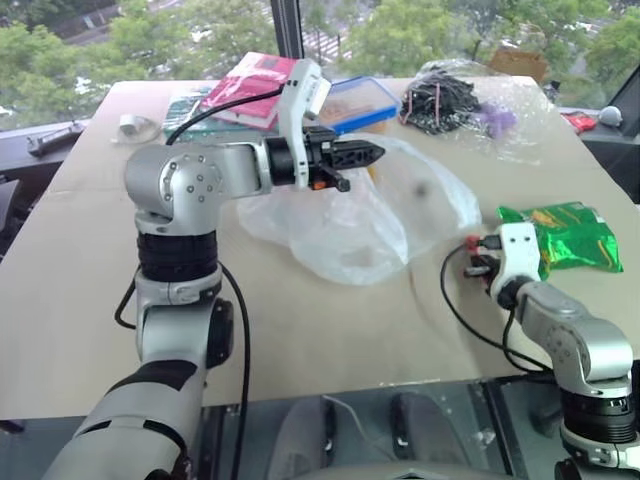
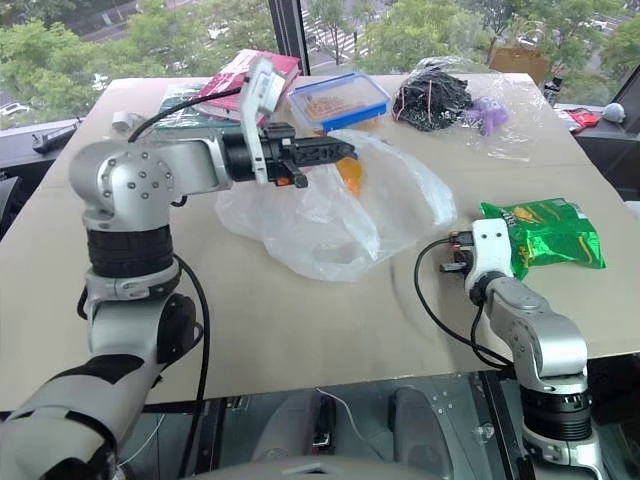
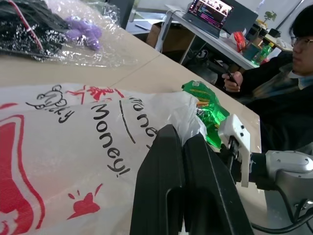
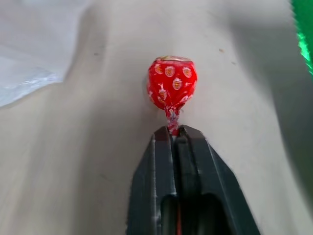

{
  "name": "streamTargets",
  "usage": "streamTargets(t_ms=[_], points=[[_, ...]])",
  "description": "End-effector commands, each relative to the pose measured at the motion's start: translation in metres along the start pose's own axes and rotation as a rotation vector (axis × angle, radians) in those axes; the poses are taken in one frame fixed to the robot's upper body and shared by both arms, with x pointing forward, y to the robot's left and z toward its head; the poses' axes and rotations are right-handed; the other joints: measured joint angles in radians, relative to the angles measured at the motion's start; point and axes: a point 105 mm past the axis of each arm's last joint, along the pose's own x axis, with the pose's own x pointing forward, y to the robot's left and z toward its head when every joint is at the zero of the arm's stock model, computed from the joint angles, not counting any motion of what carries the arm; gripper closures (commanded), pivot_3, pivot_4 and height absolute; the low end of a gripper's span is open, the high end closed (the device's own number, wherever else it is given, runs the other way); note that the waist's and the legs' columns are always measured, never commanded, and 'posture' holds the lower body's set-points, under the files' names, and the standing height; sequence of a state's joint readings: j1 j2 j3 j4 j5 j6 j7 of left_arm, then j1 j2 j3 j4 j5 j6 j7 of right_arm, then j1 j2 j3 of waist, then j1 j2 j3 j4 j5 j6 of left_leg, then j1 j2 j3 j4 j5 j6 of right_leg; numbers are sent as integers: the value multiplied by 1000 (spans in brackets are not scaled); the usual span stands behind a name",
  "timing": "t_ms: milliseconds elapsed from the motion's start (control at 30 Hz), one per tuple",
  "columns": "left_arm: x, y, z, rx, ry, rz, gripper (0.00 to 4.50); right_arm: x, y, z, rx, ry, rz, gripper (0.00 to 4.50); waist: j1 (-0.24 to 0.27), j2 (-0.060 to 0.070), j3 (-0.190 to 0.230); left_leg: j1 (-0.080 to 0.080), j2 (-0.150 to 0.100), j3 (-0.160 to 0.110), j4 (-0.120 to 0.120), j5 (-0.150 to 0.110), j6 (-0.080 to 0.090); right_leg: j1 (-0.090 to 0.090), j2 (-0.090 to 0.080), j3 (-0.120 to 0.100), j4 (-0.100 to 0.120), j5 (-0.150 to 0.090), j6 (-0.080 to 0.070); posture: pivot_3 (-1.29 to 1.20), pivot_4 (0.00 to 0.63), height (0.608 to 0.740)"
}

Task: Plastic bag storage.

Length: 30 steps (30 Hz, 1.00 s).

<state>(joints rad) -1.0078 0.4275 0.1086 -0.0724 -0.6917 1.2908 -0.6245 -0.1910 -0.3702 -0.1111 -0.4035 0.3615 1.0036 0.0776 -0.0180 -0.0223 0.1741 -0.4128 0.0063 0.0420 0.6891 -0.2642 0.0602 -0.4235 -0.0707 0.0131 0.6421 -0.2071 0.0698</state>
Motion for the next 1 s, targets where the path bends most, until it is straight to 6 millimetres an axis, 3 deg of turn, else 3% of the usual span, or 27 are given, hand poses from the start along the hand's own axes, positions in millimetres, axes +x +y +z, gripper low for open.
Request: streamTargets(t_ms=[33, 100, 233, 367, 433, 533, 700, 800, 900, 1000], points=[[-13, -2, 7, 39, -43, 20, 4500, -9, 5, 1, -37, -37, 81, 4436, 3, 0, 0, 0, 0, 0, 0, 0, 0, 0, 0, 0, 0, 0, 0, 0, 150, 740], [-17, -1, 6, 53, -32, 35, 4500, -26, 12, 14, -52, -89, 164, 4436, 7, 0, 0, -1, 0, -1, 0, 0, 0, 0, 0, -1, 0, 0, 0, 0, 150, 740], [-20, 2, 3, 61, -17, 35, 4500, -75, 50, 38, -101, -189, 450, 4436, 8, 0, 0, -2, 0, -1, 0, 0, 0, -1, -1, -1, -1, 0, 0, 0, 150, 740], [-20, -3, 1, 67, 7, -1, 4500, -86, 76, 55, -131, -218, 568, 4436, 3, 0, 0, 0, 1, -1, 0, 0, 0, 0, 0, -1, -1, 0, 0, 0, 150, 740], [-17, -9, -3, 81, 18, -27, 4500, -74, 92, 63, -145, -212, 607, 4436, 0, 0, 0, 0, 0, -1, 0, 0, 0, 0, 0, -1, 0, 0, 0, 0, 150, 740], [-18, -17, -3, 75, 7, -61, 4500, -39, 106, 69, -170, -169, 571, 4436, 0, 0, 0, 1, 1, 0, 0, 0, 0, 0, 0, 0, 0, 0, 0, 0, 150, 740], [-22, -25, 5, 76, -36, -77, 4500, 43, 105, 111, -155, -224, 359, 4436, 3, -1, 1, -4, -1, 2, -1, 3, -5, -5, -1, 1, 0, 0, 0, 0, 150, 740], [-25, -21, 4, 76, -35, -43, 4500, 69, 107, 137, -134, -300, 324, 4436, 1, -1, 1, -4, -1, 3, -2, 3, -5, -7, -1, 2, 0, 0, 0, 0, 150, 740], [-26, -19, 2, 70, -37, -22, 4500, 73, 112, 148, -172, -351, 352, 3357, 4, -1, 1, -4, -1, 2, -6, 3, -5, -8, -1, 1, 0, 0, 0, 0, 150, 740], [-25, -13, 1, 55, -47, 20, 4500, 58, 116, 146, -248, -376, 395, 2104, 2, -1, 1, -6, 0, 2, -7, 3, -6, -8, -1, 1, 0, 0, 0, 0, 150, 740]])
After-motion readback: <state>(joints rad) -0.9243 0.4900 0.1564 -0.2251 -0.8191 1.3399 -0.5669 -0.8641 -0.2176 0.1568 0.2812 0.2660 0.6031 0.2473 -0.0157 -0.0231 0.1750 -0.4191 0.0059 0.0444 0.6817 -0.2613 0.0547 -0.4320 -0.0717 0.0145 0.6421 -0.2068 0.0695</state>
